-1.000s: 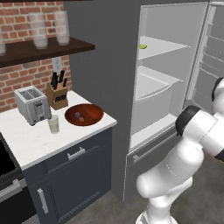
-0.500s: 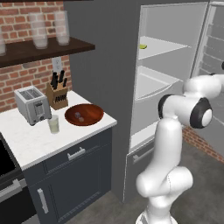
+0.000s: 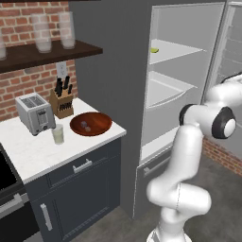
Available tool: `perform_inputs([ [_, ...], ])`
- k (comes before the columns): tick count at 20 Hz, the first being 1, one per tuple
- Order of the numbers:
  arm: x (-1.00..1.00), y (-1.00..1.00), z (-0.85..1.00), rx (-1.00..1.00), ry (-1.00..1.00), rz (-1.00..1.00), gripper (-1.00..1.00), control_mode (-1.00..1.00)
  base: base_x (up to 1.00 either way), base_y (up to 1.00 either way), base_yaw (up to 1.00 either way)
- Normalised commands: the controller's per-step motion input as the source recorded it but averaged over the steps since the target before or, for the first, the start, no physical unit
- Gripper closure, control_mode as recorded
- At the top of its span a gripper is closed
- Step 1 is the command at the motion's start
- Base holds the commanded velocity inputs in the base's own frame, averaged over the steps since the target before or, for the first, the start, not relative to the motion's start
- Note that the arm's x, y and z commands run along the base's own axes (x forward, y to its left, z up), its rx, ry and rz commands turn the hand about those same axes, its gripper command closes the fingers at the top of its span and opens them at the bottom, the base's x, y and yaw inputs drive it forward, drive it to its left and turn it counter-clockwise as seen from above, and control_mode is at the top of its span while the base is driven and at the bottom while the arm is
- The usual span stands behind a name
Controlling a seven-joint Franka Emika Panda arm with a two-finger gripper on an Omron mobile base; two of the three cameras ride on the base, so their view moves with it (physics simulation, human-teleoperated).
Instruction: Grab a lemon wedge from the fridge and one ice cube from the ice bowl, and put them in the glass of lemonade.
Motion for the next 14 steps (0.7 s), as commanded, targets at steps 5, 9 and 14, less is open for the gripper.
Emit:
perform_inputs([
  [5, -0.82, 0.35, 0.69, 0.09, -0.06, 0.08, -1.0, -1.0, 0.0, 0.0, 0.0],
  [9, -0.52, 0.8, 0.04, 0.1, 0.0, 0.08, -1.0, -1.0, 0.0, 0.0, 0.0],
  [14, -0.24, 1.0, -0.25, 0.14, -0.04, 0.09, -1.0, -1.0, 0.0, 0.0, 0.0],
])
